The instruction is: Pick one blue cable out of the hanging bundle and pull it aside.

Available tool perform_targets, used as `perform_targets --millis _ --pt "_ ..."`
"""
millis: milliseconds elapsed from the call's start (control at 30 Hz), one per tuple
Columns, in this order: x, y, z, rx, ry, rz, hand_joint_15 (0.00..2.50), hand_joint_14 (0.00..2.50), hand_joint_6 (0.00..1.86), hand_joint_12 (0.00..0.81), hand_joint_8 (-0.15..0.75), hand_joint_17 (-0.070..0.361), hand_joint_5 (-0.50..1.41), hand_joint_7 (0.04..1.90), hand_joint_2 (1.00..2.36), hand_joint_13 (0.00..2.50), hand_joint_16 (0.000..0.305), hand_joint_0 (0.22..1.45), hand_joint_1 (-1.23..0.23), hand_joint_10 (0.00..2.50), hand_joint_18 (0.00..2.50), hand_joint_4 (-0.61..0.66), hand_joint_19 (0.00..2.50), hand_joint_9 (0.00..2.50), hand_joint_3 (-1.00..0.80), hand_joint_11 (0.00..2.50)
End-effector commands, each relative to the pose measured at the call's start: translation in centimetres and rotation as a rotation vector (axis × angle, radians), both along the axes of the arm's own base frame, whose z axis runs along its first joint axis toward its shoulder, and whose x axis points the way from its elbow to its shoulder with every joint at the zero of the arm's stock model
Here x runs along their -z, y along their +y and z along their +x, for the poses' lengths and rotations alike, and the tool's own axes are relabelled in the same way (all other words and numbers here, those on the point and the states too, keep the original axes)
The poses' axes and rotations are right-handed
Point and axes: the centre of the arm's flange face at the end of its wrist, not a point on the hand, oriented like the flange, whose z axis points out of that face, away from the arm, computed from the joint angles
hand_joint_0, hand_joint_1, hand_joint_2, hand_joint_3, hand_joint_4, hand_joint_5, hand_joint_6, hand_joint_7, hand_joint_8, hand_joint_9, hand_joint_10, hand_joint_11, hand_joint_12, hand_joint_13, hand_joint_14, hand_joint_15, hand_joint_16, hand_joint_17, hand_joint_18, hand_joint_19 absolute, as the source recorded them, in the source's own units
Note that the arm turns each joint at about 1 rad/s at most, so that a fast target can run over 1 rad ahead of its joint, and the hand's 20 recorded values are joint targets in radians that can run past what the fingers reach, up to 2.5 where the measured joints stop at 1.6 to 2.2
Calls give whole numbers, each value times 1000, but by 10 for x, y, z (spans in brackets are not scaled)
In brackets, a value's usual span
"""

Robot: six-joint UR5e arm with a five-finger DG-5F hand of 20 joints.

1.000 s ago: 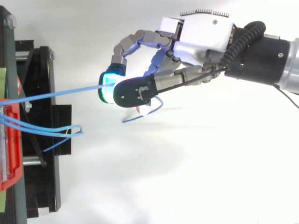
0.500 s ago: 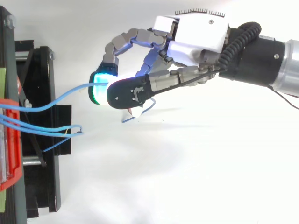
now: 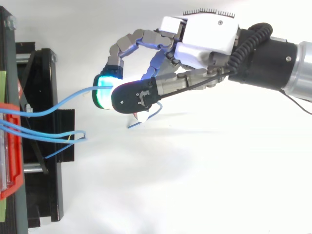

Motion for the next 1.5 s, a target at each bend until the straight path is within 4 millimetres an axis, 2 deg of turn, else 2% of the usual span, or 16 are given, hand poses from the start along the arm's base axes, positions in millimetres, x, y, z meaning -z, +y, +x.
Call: perform_targets --millis 0,1467 --pt "0 0 0 1 1 0 585 20 901 337 281 139 -38 984 1320 1027 62 518 -810 18 916 -265 376 1264 -28 637" --pt "0 0 0 1 1 0 580 22 902 333 276 139 -40 978 1277 1026 62 529 -810 19 908 -261 371 1266 -23 642"
